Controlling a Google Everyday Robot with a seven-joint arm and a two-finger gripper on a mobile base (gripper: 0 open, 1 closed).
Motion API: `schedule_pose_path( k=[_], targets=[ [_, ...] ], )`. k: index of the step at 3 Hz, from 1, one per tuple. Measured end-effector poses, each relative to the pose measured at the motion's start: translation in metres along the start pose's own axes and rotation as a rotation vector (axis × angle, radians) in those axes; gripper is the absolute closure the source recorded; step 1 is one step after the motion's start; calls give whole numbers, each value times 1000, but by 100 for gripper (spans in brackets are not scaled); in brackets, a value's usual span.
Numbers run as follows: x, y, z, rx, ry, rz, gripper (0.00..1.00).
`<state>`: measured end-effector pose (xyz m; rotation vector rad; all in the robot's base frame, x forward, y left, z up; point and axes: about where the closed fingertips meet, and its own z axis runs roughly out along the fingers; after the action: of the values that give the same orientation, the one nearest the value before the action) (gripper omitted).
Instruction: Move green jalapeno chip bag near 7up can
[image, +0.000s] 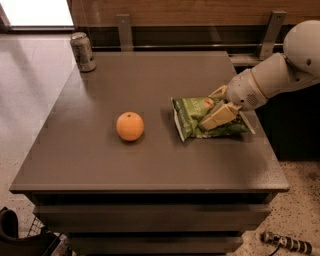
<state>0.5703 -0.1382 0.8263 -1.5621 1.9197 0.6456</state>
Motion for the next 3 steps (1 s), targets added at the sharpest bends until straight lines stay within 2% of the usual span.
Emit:
schedule_pose_path(
  k=[1, 3],
  targets=[
    [-1, 0, 0, -1, 0, 0, 98],
    [-3, 0, -3, -1, 0, 0, 100]
  ],
)
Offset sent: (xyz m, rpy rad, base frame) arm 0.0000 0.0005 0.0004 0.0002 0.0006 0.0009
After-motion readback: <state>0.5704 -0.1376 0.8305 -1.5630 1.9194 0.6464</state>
